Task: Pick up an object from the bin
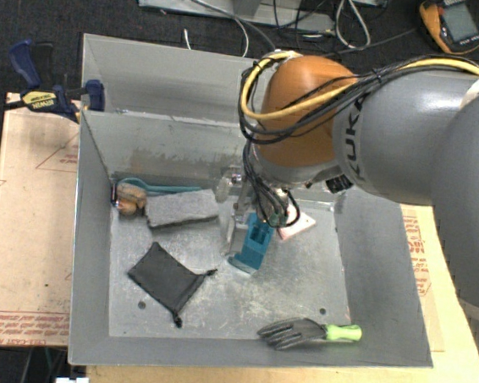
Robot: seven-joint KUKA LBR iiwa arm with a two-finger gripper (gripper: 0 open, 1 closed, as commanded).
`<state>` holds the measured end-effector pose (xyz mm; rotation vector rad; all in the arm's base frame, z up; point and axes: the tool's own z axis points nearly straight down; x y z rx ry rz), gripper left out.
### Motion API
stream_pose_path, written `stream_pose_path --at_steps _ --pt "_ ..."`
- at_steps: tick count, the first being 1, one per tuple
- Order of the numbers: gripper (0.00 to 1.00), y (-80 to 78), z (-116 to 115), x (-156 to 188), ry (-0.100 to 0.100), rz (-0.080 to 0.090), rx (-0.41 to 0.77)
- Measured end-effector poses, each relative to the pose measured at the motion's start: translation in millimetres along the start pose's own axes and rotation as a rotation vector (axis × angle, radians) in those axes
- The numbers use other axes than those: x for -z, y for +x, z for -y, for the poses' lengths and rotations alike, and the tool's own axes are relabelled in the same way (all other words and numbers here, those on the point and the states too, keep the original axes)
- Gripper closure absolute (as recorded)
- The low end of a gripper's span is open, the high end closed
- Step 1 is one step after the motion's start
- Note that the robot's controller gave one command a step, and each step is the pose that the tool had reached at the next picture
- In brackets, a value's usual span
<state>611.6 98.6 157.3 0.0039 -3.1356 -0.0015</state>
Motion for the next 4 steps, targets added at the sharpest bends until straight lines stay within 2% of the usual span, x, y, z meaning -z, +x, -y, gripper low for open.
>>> stream_pose_path --at_steps 1,2,3,4 --pt "0.0 -1.5 0.4 5.1 -0.001 0.007 -0.002" --pt "0.0 -4.9 -55.5 -2.9 -0.001 0.009 -0.063" --pt "0.0 -46.2 -106.5 -42.2 -0.003 0.014 -0.171" --pt "0.0 0.7 -134.6 -12.6 -0.007 0.01 -0.205"
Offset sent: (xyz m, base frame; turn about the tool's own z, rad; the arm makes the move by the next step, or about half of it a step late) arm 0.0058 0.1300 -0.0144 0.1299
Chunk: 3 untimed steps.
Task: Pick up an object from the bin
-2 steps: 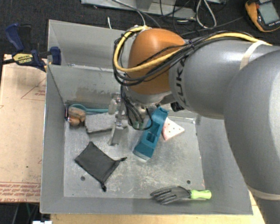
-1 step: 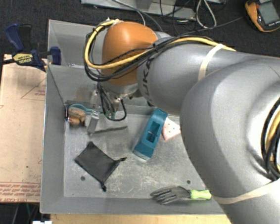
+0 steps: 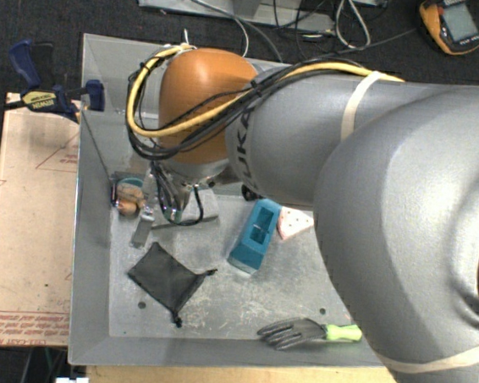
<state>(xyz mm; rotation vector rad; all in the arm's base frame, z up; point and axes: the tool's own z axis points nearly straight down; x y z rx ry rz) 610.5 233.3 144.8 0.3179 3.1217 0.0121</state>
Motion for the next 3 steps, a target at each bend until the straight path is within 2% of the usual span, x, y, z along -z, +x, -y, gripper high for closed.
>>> stream_pose_path --at_steps 1,2,3 --pt "0.0 1.4 76.2 -39.4 0.007 -0.001 -0.051" --pt "0.0 45.2 89.1 -25.6 -0.001 0.003 -0.059" --pt "0.0 40.9 119.9 -43.6 0.003 0.001 -0.066"
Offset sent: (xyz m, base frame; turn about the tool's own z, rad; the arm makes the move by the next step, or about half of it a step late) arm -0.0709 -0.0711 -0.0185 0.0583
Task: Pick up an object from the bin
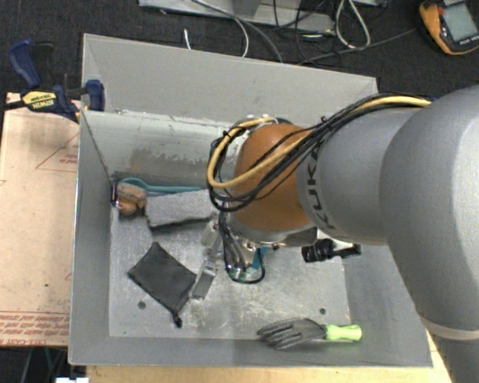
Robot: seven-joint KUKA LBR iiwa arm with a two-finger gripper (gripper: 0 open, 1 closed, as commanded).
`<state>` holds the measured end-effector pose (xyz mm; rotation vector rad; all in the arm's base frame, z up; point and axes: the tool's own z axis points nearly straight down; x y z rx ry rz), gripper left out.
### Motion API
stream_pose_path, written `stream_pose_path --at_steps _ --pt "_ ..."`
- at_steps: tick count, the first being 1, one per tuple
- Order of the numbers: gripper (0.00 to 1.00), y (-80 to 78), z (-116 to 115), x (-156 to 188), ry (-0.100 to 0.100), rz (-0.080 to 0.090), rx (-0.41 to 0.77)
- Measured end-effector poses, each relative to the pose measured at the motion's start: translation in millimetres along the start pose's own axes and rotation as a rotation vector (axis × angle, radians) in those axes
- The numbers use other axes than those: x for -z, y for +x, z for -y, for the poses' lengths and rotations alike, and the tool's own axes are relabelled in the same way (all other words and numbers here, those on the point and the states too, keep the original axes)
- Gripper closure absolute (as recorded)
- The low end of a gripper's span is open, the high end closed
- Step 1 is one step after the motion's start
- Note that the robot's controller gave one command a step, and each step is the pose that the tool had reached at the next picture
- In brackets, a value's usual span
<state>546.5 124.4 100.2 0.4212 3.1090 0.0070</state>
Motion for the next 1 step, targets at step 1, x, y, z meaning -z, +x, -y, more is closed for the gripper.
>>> stream_pose_path --at_steps 1 --pt "1.0 22.6 -21.7 -29.1 -0.011 -0.001 -0.054"
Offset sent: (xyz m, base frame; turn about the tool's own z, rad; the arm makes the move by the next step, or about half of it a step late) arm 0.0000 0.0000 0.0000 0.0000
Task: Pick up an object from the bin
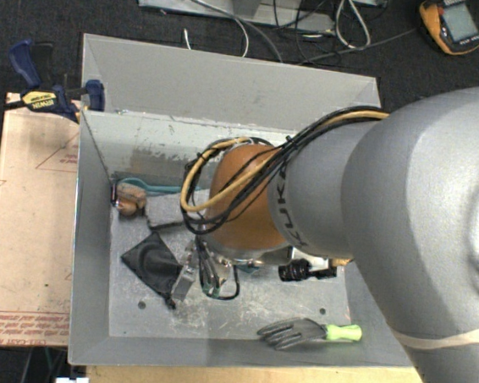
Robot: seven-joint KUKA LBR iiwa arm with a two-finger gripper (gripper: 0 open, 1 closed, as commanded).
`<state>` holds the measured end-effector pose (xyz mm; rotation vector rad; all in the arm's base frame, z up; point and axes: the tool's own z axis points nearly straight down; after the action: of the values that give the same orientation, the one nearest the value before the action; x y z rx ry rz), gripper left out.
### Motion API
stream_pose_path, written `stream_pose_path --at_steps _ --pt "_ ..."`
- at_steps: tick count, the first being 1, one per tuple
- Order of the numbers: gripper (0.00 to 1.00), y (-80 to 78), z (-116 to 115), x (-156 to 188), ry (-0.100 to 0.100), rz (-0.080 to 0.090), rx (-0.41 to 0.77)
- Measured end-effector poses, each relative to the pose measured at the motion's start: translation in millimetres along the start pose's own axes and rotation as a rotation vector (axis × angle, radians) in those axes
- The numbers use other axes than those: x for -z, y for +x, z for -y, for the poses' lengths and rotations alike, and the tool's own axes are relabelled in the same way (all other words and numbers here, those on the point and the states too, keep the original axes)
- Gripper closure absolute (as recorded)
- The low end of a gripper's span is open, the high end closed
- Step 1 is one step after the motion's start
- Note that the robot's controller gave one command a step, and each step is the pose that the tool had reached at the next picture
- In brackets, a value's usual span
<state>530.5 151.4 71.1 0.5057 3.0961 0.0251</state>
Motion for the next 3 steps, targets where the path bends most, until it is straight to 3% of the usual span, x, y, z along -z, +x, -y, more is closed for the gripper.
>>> stream_pose_path --at_steps 1,2,3 --pt "1.0 0.0 0.0 0.0 0.0 0.0 0.0" --pt "1.0 5.2 -3.1 59.9 0.001 -0.002 0.006" --pt "1.0 -0.6 -1.1 44.3 -0.003 0.005 -0.008"
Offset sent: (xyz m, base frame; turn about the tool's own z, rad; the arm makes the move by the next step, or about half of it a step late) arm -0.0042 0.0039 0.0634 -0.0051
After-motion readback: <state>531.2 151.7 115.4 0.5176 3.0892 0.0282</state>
